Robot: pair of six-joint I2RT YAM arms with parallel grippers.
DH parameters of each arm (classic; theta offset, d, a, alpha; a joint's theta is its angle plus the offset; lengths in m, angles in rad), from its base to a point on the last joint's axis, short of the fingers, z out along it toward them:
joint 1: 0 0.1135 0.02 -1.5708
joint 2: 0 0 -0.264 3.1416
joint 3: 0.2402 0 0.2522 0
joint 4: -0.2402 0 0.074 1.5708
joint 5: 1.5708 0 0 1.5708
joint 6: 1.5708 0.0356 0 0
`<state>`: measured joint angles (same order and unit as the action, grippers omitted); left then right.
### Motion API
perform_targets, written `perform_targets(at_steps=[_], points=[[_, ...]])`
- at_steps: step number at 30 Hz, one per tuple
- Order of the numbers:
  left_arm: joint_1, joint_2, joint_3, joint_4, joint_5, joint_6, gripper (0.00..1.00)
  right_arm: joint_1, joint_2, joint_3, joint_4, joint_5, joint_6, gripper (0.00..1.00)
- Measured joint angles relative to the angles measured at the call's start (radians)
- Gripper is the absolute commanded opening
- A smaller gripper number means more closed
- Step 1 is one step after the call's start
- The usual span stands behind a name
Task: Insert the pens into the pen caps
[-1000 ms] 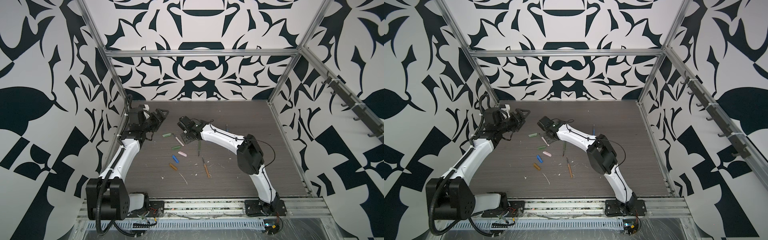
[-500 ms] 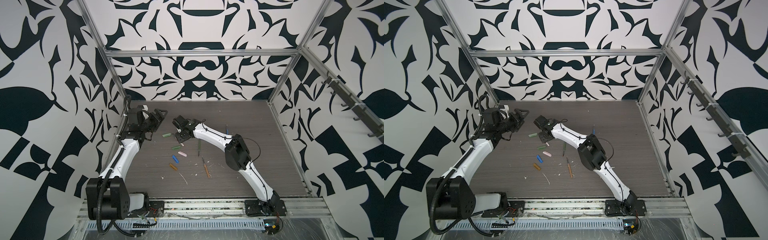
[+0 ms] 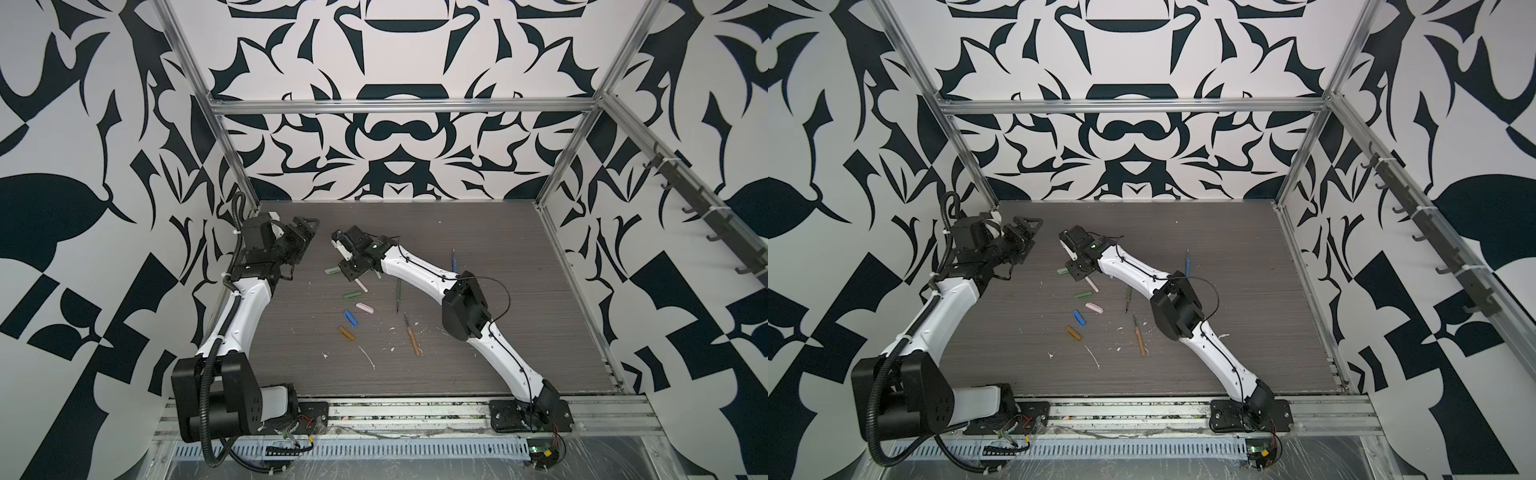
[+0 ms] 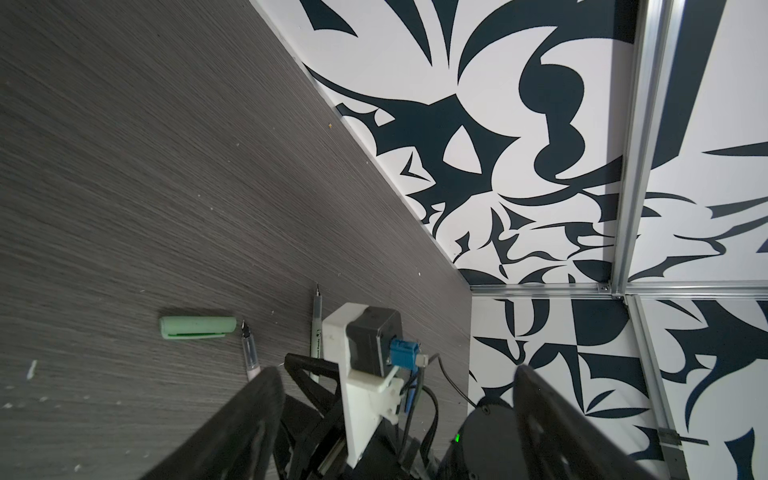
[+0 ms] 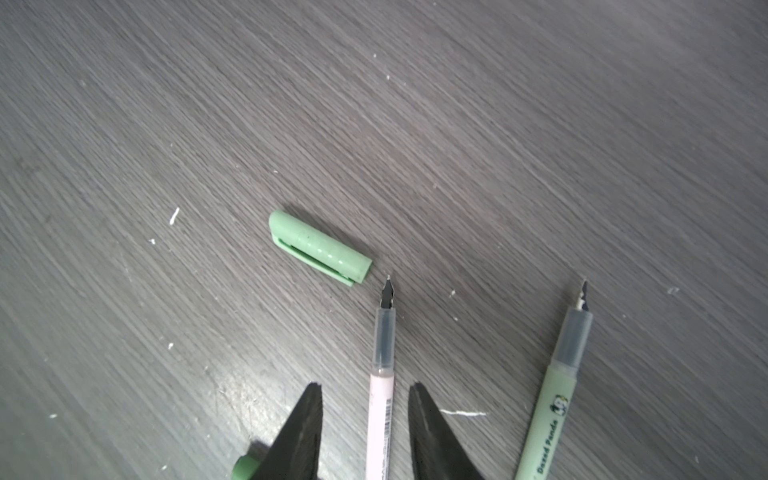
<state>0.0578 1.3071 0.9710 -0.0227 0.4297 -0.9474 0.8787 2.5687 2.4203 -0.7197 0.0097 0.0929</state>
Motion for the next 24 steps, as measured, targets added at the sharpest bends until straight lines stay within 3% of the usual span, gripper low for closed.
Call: perform_targets(at_steps=[12, 24], points=[[0.001, 0.013, 0.0, 0.003, 0.011, -0.003, 0.89, 0.04, -0.047, -0.042, -0.153, -0.061, -0.2, 0.36], [0.001, 0.025, 0.0, 0.004, 0.026, -0.003, 0.89, 0.038, -0.021, -0.008, -0.208, -0.093, -0.28, 0.32]])
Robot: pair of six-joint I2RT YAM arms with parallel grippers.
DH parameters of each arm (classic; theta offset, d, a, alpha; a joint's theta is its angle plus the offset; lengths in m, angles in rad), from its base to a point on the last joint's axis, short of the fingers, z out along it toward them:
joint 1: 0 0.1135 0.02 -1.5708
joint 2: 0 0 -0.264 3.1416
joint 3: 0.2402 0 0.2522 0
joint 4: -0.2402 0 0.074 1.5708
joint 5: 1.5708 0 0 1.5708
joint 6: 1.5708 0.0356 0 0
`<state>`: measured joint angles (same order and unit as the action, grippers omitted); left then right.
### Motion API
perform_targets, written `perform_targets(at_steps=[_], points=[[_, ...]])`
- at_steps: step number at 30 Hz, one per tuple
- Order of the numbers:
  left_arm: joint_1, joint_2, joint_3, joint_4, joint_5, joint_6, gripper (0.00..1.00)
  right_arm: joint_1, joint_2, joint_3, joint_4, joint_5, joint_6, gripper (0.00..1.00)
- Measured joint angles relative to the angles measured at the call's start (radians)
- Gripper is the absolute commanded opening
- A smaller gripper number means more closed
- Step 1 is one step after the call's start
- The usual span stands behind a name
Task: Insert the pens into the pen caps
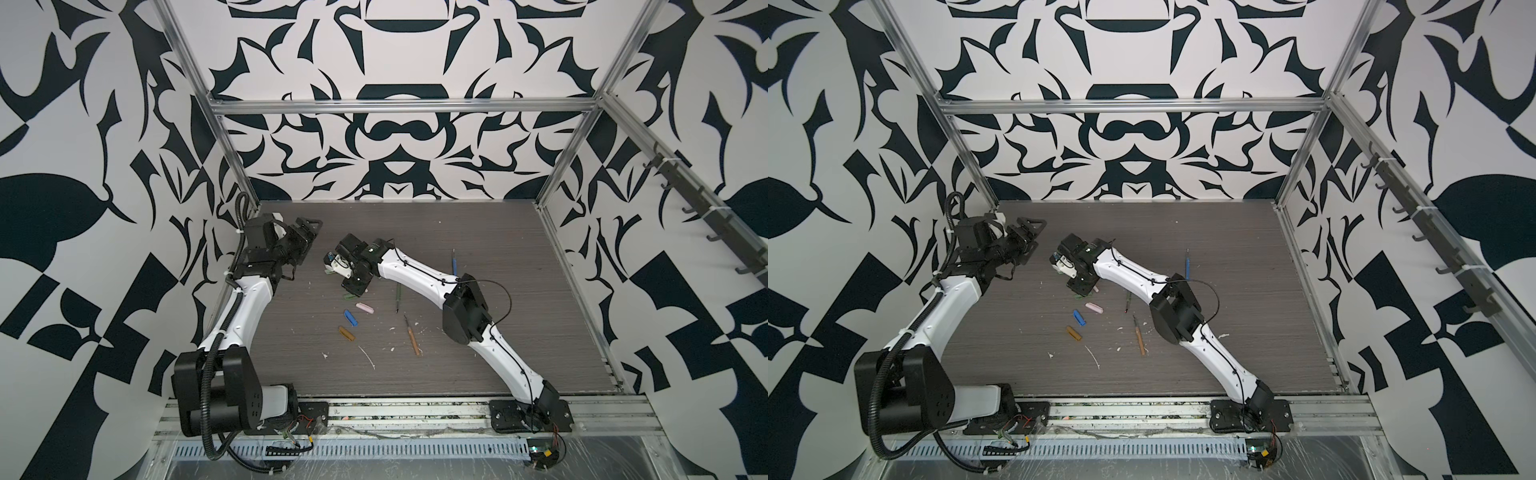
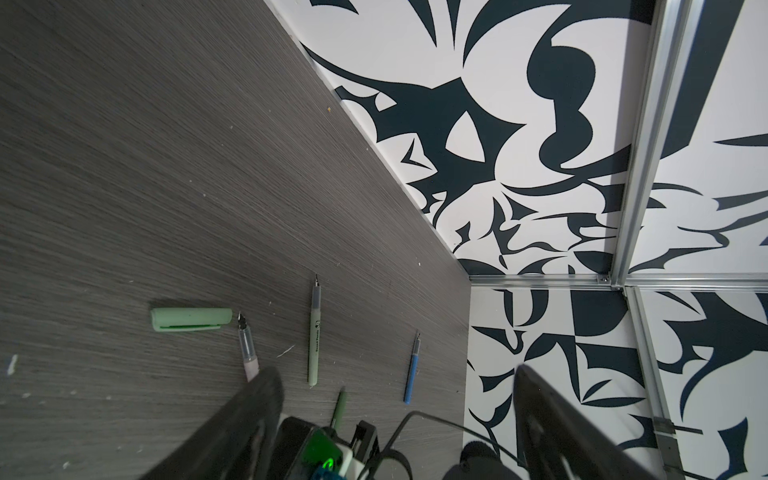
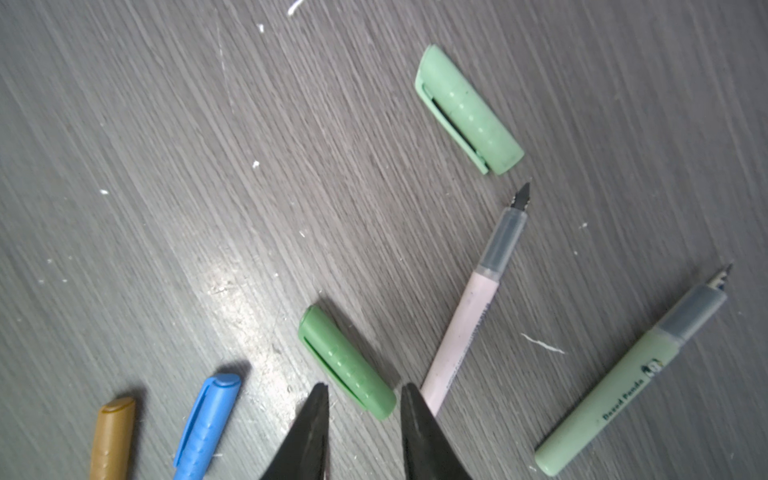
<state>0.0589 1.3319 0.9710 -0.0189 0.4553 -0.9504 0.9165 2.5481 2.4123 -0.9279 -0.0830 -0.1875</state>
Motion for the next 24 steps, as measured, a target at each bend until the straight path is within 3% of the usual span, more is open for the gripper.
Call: perform_targets(at_steps=[11, 18, 24], points=[[0.0, 0.001, 0.0, 0.0, 0.006, 0.0, 0.89, 0.0, 0.058, 0.009, -0.018, -0.029, -0.026, 0.31], [0.0, 0.001, 0.0, 0.0, 0.007, 0.0, 0.89, 0.0, 0.06, 0.009, -0.023, -0.037, -0.018, 0.19], [0.0, 0.001, 0.0, 0.0, 0.007, 0.0, 0.89, 0.0, 0.06, 0.005, -0.005, -0.041, 0.026, 0.16]])
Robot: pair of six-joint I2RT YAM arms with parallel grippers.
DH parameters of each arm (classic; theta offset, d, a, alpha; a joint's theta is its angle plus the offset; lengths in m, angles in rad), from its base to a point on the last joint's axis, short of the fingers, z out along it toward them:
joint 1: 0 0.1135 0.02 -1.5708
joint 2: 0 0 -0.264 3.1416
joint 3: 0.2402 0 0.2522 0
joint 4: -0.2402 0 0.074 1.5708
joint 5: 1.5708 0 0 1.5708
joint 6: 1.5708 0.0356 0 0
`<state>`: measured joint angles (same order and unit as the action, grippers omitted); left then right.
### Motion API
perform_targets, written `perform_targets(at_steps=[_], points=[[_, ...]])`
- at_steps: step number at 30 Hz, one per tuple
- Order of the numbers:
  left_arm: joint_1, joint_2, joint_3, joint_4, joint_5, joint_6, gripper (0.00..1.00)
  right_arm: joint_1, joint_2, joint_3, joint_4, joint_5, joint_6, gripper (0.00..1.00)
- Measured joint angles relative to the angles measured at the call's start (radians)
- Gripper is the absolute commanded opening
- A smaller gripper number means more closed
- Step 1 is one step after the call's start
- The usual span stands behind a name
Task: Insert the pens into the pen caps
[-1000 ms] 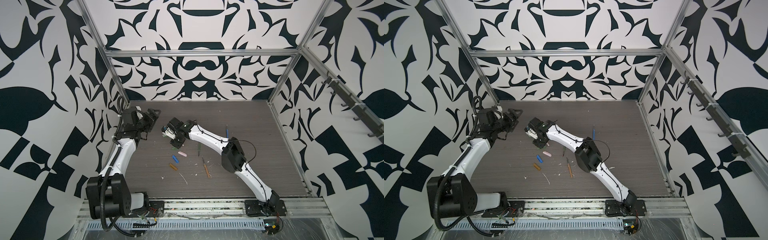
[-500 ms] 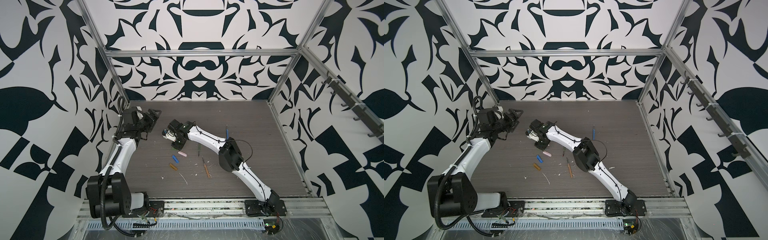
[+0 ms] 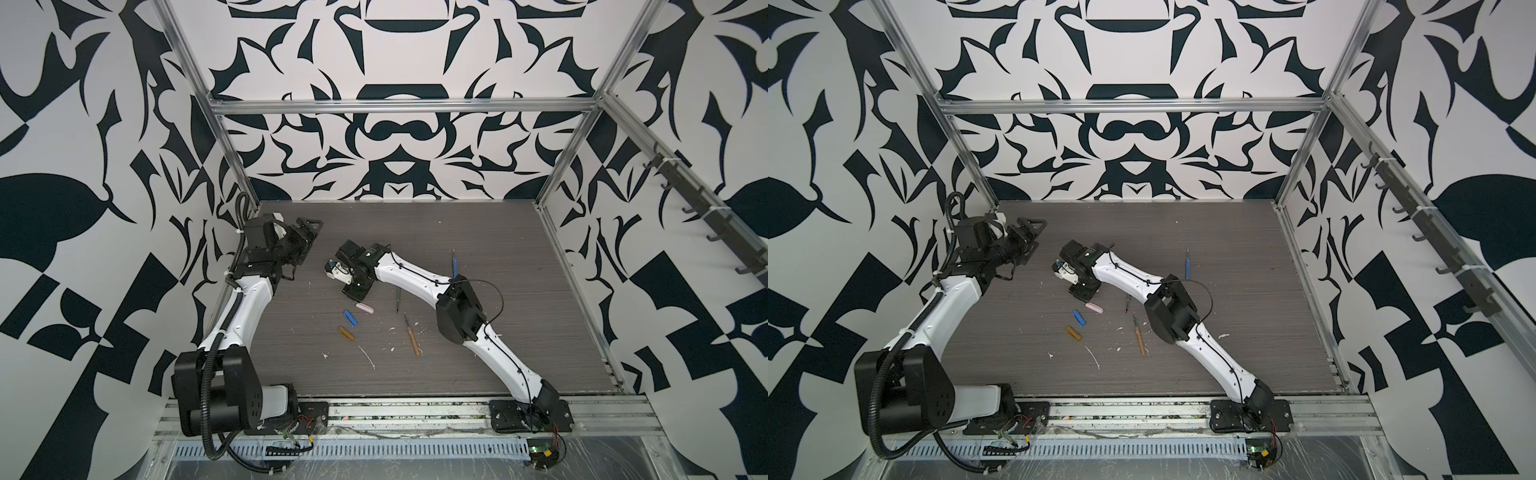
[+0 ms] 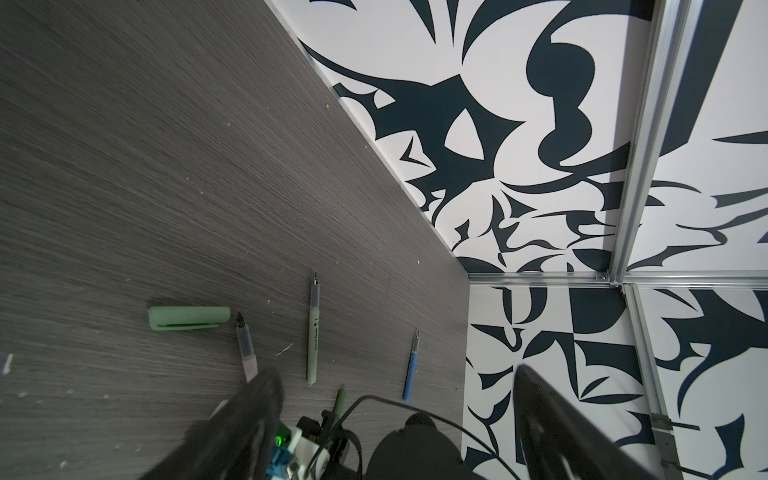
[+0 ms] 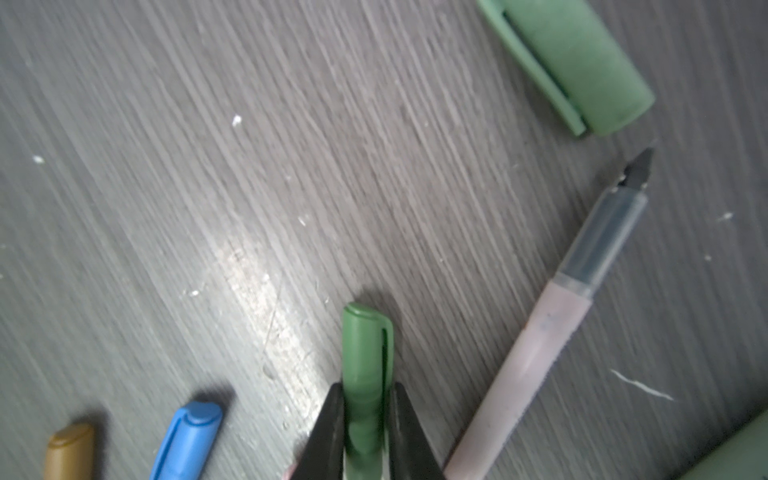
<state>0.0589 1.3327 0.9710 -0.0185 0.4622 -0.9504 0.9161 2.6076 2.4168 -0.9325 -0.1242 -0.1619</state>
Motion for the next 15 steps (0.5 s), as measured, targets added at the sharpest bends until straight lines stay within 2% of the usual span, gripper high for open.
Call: perform_targets(at_steps=[7, 15], points=[[0.0, 0.0, 0.0, 0.0, 0.0, 0.0, 0.89, 0.004, -0.031, -0.057, 0.055, 0.001, 0.061, 0.15], [0.0, 0.0, 0.0, 0.0, 0.003, 0.0, 0.89, 0.008, -0.149, -0.165, 0.123, 0.018, 0.1, 0.16]])
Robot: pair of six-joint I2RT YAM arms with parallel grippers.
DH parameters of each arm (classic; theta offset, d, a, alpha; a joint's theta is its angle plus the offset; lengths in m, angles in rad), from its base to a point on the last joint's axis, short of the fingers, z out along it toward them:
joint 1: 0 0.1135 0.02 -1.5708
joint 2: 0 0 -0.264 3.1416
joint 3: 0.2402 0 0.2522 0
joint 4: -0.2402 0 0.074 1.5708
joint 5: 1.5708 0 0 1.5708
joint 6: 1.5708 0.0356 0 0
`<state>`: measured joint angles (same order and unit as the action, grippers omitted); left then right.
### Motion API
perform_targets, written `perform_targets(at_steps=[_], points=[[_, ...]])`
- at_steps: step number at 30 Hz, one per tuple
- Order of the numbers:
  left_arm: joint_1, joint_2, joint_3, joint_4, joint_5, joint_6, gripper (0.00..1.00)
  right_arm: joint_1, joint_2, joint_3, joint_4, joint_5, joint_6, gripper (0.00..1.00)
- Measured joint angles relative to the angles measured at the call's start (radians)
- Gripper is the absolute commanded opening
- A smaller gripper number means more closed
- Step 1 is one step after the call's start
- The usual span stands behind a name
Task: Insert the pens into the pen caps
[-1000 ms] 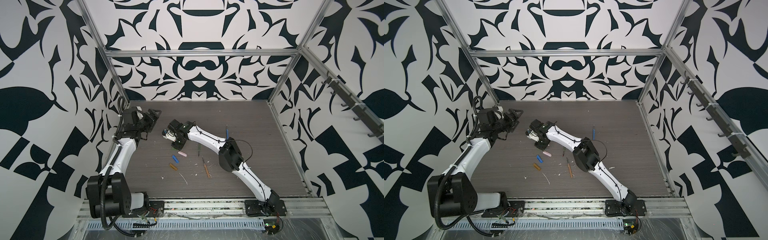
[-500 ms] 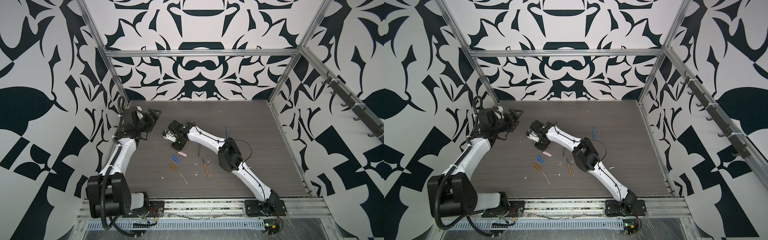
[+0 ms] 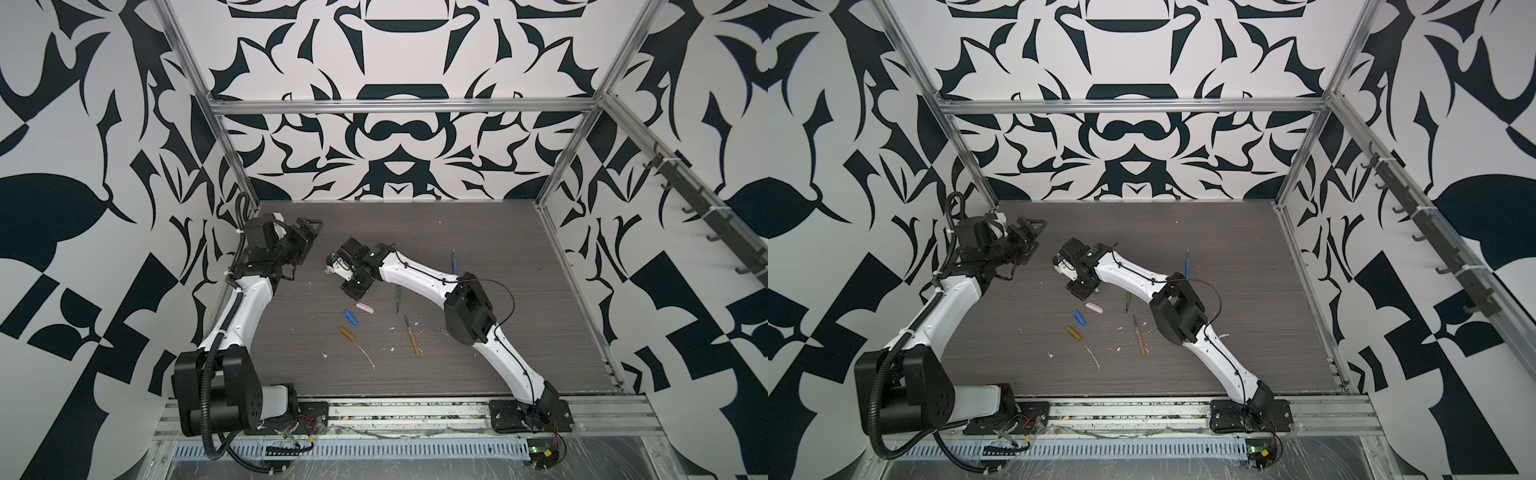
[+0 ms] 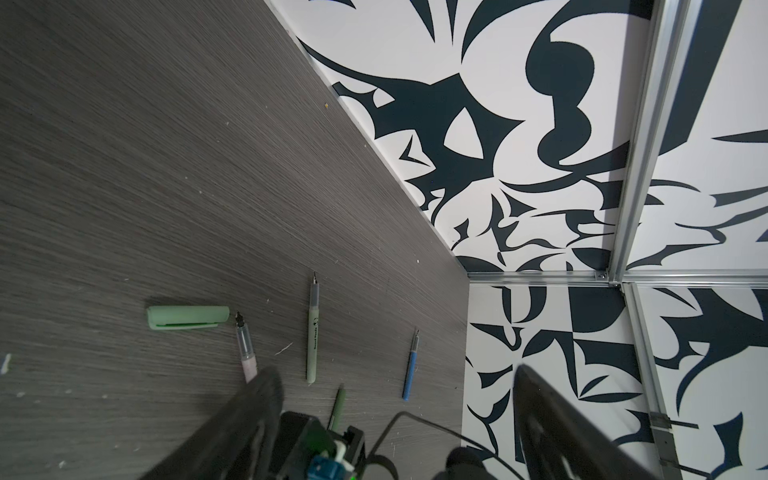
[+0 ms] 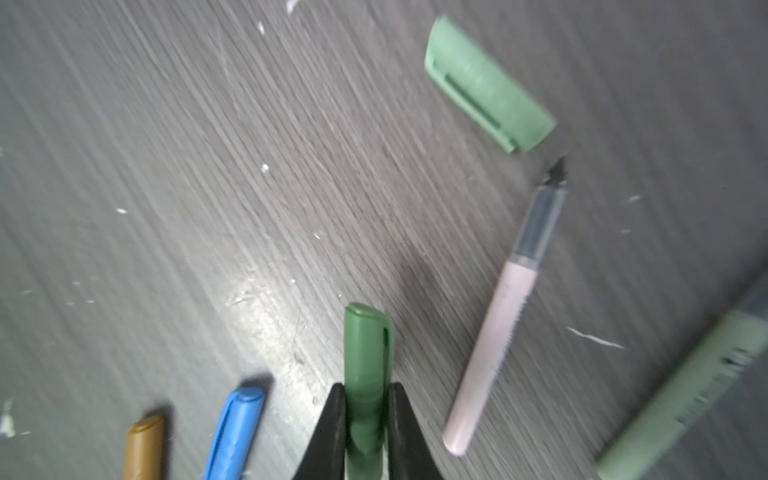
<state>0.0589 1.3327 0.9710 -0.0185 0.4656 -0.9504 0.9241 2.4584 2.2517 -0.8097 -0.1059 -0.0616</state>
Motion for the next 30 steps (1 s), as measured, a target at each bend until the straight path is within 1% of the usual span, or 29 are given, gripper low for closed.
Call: perform_targets(at_steps=[4, 7, 10, 14, 18, 19, 21, 23, 28, 30], points=[[0.0, 0.0, 0.0, 0.003, 0.003, 0.0, 0.89, -0.003, -0.058, -0.042, 0.029, 0.027, 0.009, 0.15], [0.0, 0.0, 0.0, 0.011, 0.004, 0.0, 0.89, -0.016, -0.126, -0.135, 0.067, 0.042, 0.024, 0.15], [0.0, 0.0, 0.0, 0.014, 0.003, 0.0, 0.89, -0.045, -0.21, -0.269, 0.109, 0.051, 0.054, 0.15], [-0.024, 0.0, 0.0, 0.015, -0.007, 0.001, 0.88, -0.136, -0.357, -0.509, 0.183, 0.069, 0.128, 0.15], [-0.087, 0.0, 0.0, 0.014, -0.011, 0.013, 0.88, -0.266, -0.494, -0.74, 0.233, 0.111, 0.23, 0.15], [-0.097, 0.0, 0.0, 0.014, -0.011, 0.015, 0.88, -0.291, -0.512, -0.775, 0.24, 0.122, 0.25, 0.15], [-0.119, 0.0, 0.0, 0.013, -0.006, 0.019, 0.88, -0.351, -0.54, -0.85, 0.246, 0.15, 0.297, 0.15], [-0.126, 0.0, 0.0, 0.014, -0.004, 0.023, 0.88, -0.38, -0.543, -0.9, 0.246, 0.169, 0.329, 0.16], [-0.128, 0.003, 0.0, 0.013, -0.005, 0.029, 0.88, -0.386, -0.523, -0.967, 0.245, 0.185, 0.381, 0.17], [-0.131, 0.003, 0.0, 0.013, -0.005, 0.032, 0.88, -0.386, -0.523, -0.967, 0.251, 0.186, 0.396, 0.23]])
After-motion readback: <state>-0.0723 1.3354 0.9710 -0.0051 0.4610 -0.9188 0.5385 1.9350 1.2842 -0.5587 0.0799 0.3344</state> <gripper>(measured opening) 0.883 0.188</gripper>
